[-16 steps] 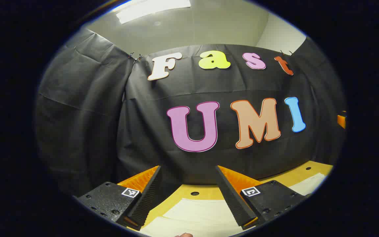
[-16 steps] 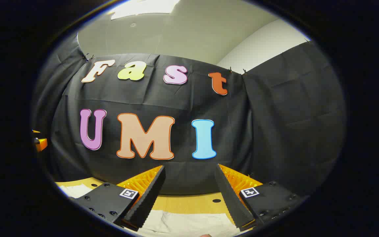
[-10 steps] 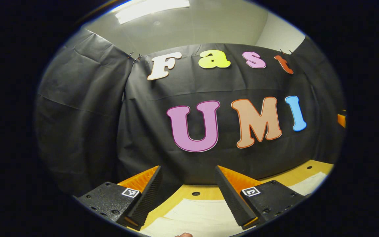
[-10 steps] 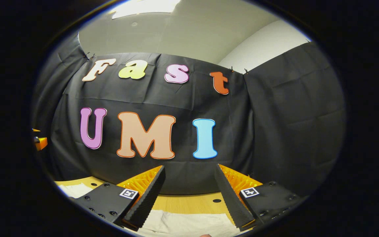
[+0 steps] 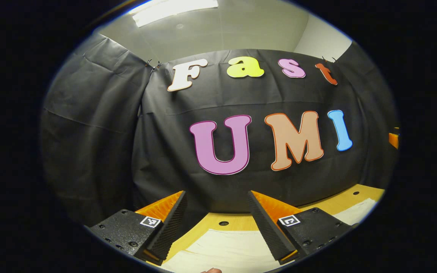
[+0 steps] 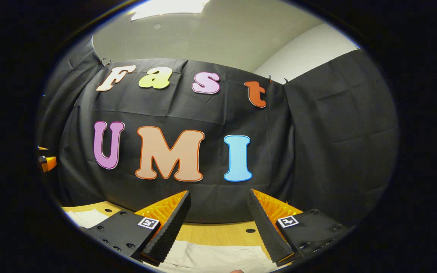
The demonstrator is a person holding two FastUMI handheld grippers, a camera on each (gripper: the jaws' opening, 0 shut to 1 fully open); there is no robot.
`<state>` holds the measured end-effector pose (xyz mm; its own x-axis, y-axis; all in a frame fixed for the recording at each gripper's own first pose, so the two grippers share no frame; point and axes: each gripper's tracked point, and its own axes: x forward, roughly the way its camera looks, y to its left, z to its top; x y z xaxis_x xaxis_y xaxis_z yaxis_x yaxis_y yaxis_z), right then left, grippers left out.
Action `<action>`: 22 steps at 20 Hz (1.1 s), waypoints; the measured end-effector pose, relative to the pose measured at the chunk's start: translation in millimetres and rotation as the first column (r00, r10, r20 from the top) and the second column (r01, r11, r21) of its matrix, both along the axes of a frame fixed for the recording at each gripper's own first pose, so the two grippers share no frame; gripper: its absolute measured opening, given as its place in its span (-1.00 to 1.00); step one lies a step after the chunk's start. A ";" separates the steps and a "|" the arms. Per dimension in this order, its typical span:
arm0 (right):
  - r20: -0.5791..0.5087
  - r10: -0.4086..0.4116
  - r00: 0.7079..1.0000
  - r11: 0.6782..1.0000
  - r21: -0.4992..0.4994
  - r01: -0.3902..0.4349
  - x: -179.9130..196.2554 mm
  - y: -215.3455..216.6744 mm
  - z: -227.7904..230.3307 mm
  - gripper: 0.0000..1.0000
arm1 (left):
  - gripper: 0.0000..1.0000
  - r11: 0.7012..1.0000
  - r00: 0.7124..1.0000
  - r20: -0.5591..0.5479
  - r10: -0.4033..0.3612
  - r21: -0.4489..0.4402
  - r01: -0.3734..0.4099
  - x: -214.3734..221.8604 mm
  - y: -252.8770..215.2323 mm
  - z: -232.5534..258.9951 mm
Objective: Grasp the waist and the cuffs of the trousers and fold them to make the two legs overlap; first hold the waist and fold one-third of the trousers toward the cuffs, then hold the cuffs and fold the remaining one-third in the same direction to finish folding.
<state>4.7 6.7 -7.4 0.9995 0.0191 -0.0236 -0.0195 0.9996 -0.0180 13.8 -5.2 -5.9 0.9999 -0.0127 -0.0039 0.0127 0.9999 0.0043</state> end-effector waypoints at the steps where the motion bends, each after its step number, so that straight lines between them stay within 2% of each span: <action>1: -0.001 0.000 1.000 1.000 0.001 0.000 -0.5 -0.6 -0.6 0.94 | 0.99 1.000 1.000 0.000 0.001 0.001 -0.001 -0.2 0.1 0.0; 2: -0.002 0.000 1.000 1.000 0.001 0.000 -0.4 -0.8 -0.6 0.94 | 0.93 1.000 1.000 0.000 0.003 0.002 -0.003 -0.4 0.8 -0.7; 9: -0.013 -0.004 1.000 1.000 0.009 0.004 0.0 -3.2 -5.9 0.94 | 0.93 0.999 1.000 -0.005 -0.016 0.036 0.016 -2.3 -0.5 -6.0; 12: -0.018 -0.004 1.000 1.000 0.005 0.004 -0.3 -3.1 -8.4 0.94 | 0.99 0.995 0.999 -0.011 -0.036 0.092 0.037 -2.6 3.2 -11.9; 14: -0.019 -0.006 1.000 1.000 0.006 0.006 0.4 -3.8 -9.0 0.94 | 0.92 0.988 0.998 -0.023 -0.054 0.144 0.057 -4.4 6.7 -17.8; 19: -0.032 -0.003 0.999 1.000 0.008 0.003 2.2 -0.9 -16.3 0.94 | 0.91 0.938 0.990 -0.070 -0.121 0.319 0.137 -16.9 11.5 -38.3; 22: -0.041 0.004 0.999 1.000 0.007 -0.004 1.8 1.4 -24.0 0.94 | 0.92 0.881 0.973 -0.128 -0.193 0.413 0.229 -24.8 1.5 -60.4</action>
